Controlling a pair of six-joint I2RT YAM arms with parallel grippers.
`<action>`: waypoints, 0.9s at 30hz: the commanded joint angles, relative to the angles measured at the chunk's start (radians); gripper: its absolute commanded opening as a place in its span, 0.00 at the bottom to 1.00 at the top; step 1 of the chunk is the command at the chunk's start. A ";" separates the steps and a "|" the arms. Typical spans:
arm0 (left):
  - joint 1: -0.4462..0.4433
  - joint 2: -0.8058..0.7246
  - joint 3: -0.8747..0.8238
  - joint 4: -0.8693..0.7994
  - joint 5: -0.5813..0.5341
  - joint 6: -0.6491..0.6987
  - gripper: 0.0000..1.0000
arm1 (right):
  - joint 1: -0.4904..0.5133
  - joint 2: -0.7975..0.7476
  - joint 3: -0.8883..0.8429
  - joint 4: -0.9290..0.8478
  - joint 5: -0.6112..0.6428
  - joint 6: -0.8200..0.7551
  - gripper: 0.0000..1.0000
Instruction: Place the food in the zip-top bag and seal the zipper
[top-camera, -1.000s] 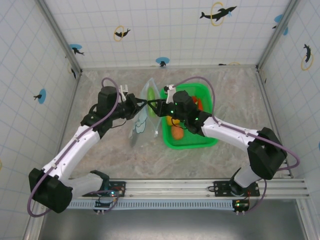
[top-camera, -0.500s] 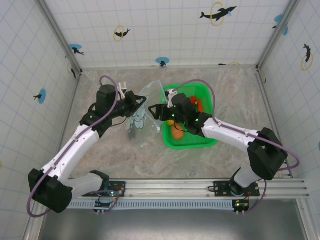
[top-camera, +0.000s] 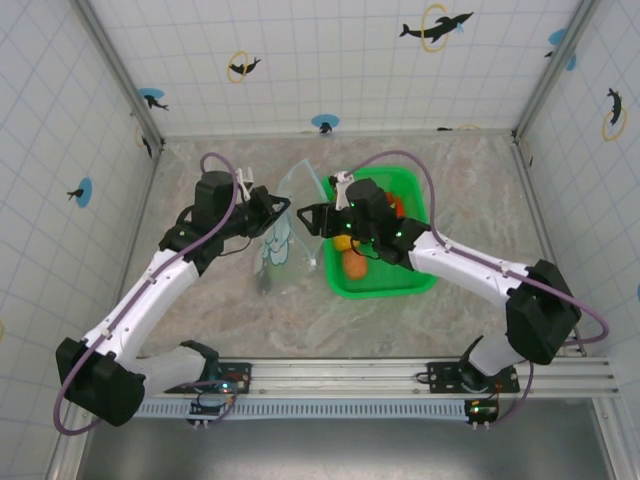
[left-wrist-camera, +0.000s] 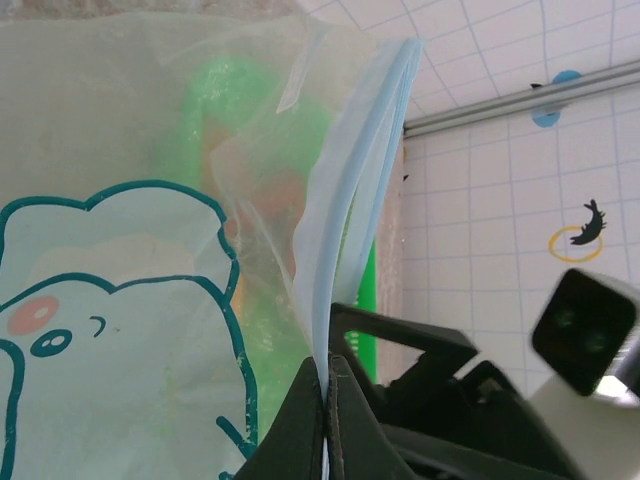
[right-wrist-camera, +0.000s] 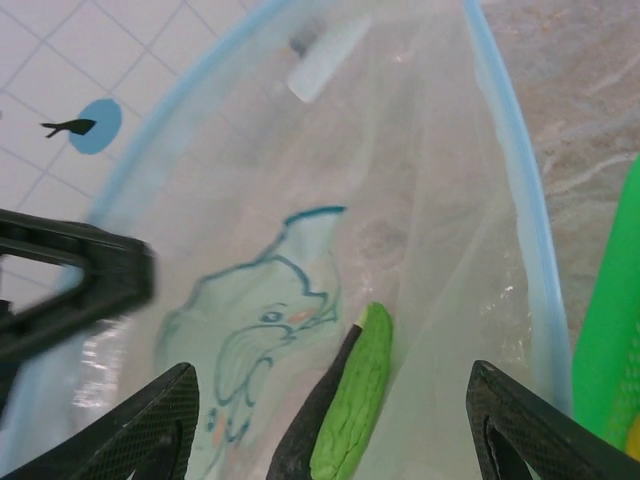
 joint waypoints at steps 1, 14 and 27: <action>0.000 -0.001 0.031 -0.041 -0.022 0.037 0.00 | -0.017 -0.040 0.078 -0.058 -0.037 -0.036 0.71; 0.000 0.022 0.117 -0.155 -0.024 0.065 0.00 | -0.210 -0.112 0.077 -0.273 -0.025 -0.056 0.63; -0.006 0.061 0.194 -0.369 -0.115 -0.011 0.00 | -0.320 0.125 0.076 -0.599 0.362 -0.075 0.63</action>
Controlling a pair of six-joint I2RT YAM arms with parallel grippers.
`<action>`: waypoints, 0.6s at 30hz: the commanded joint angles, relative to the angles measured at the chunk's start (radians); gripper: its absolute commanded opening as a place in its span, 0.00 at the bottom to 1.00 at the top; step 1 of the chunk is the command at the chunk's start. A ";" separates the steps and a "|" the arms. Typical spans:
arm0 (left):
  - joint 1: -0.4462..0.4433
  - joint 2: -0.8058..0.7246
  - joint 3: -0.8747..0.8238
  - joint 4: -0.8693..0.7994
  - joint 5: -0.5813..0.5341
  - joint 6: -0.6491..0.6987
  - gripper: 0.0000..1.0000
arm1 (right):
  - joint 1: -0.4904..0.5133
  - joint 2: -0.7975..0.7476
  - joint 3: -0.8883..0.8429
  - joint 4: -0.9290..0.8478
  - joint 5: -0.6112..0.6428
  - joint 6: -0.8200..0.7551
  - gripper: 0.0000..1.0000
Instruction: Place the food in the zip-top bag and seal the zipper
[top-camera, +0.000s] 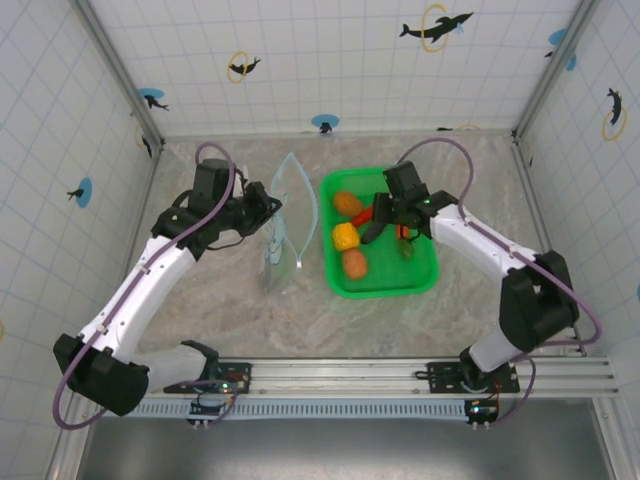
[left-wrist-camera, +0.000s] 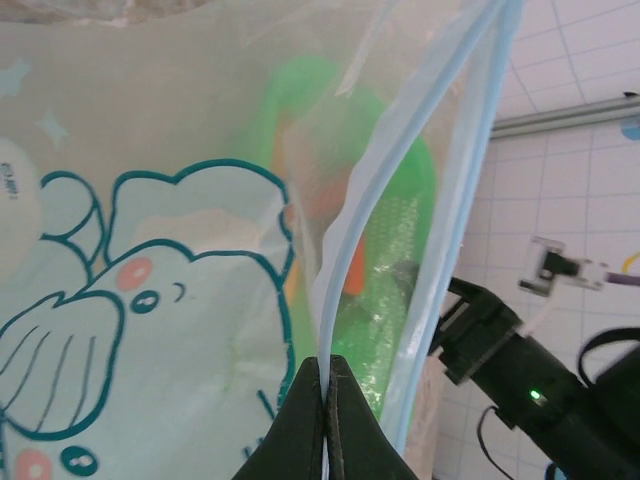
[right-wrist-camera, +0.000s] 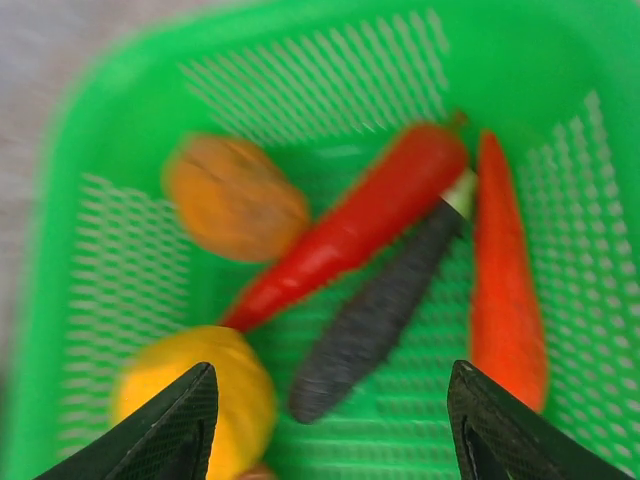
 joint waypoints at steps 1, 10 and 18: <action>-0.005 0.008 0.018 -0.077 -0.049 -0.019 0.00 | -0.019 0.072 0.047 -0.119 0.109 0.001 0.63; -0.006 0.010 0.064 -0.076 -0.048 -0.005 0.00 | -0.033 0.262 0.172 -0.183 0.204 0.019 0.60; -0.004 -0.006 0.029 -0.040 -0.049 0.014 0.00 | -0.042 0.386 0.243 -0.199 0.190 0.020 0.58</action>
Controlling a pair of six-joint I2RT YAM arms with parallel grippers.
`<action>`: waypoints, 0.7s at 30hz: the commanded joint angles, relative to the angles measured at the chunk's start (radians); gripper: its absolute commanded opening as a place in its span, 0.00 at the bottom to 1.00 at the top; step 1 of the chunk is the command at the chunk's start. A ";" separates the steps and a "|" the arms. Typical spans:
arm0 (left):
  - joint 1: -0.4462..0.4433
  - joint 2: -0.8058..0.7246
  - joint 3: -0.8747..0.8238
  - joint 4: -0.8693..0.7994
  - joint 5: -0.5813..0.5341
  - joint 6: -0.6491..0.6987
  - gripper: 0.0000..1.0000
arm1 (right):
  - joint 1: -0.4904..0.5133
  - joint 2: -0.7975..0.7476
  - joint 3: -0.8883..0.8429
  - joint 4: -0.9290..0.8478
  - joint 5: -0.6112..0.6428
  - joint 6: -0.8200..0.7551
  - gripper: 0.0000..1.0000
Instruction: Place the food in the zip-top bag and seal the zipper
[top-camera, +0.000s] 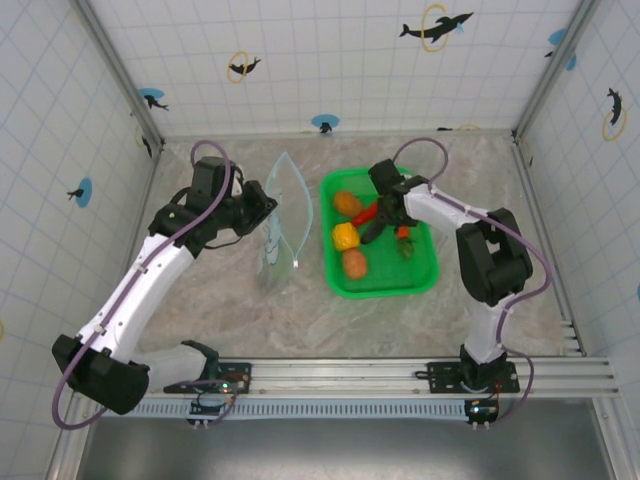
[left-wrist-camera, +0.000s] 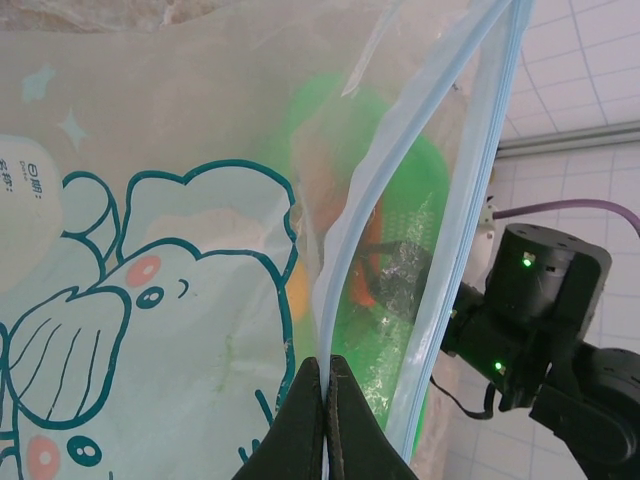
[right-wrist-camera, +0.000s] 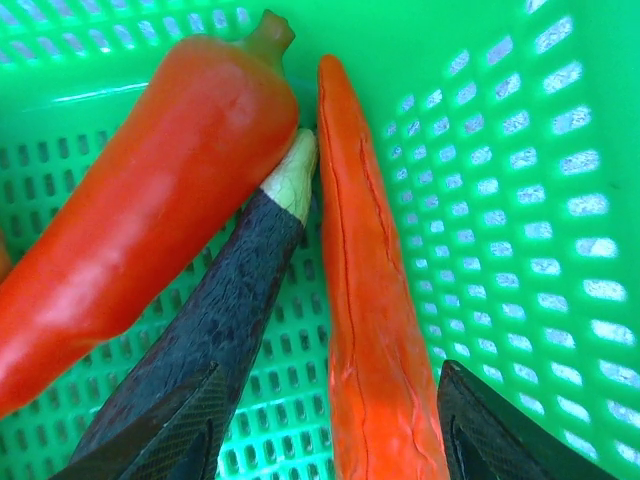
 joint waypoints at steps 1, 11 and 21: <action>-0.004 -0.011 -0.016 0.027 0.007 0.021 0.00 | -0.003 0.044 0.028 -0.032 0.008 0.015 0.57; -0.004 -0.017 -0.055 0.075 0.032 0.018 0.00 | -0.014 0.071 -0.030 0.014 -0.053 0.046 0.39; -0.004 -0.024 -0.058 0.083 0.044 0.013 0.00 | -0.013 -0.128 -0.111 0.069 -0.071 0.077 0.23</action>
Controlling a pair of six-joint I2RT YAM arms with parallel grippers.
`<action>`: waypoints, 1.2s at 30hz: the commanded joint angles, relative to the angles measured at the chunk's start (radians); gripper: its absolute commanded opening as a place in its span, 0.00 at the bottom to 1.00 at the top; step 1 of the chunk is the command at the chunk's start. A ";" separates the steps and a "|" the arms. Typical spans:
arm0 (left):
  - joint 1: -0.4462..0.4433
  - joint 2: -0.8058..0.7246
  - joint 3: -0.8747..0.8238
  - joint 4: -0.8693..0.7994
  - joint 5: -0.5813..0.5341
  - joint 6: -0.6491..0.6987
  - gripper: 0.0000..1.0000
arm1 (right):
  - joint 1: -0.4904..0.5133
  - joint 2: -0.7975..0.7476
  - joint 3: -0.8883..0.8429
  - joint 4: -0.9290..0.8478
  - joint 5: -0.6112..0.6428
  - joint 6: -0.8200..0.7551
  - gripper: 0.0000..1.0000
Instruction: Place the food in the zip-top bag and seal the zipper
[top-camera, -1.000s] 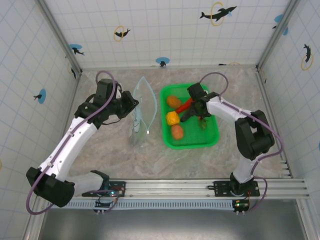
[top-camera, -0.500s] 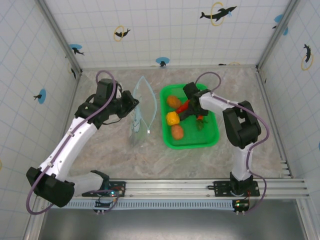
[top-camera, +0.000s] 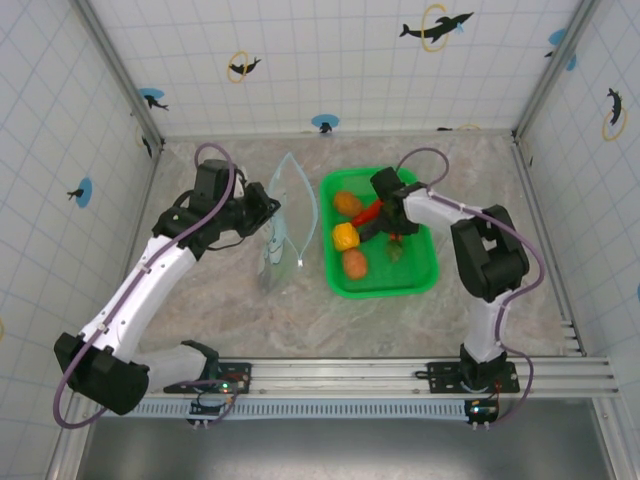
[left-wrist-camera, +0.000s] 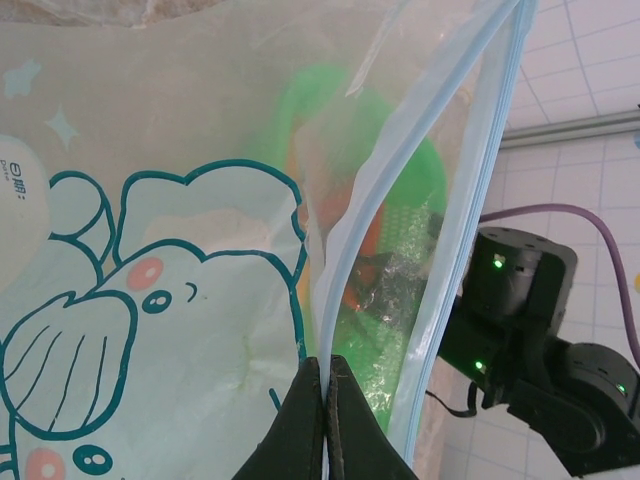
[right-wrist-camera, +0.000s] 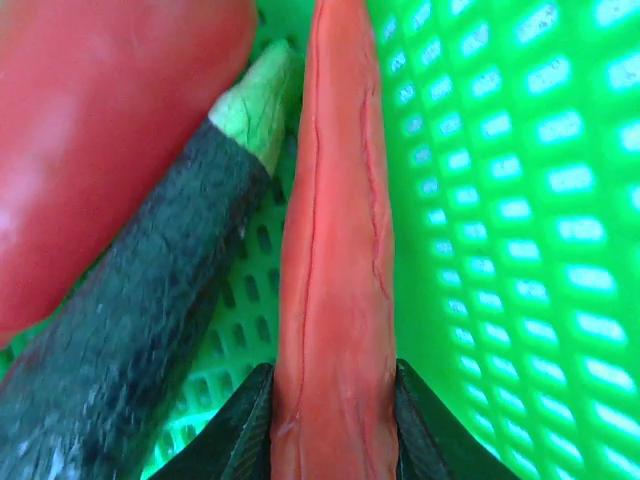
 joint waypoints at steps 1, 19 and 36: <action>-0.004 -0.026 -0.024 0.032 0.021 0.002 0.00 | -0.002 -0.139 -0.046 0.044 -0.029 0.020 0.23; -0.005 -0.054 -0.075 0.088 0.050 -0.075 0.00 | 0.220 -0.734 -0.356 0.763 -0.232 -0.205 0.08; -0.004 -0.031 -0.080 0.122 0.085 -0.105 0.00 | 0.363 -0.469 -0.228 1.297 -0.338 -0.229 0.06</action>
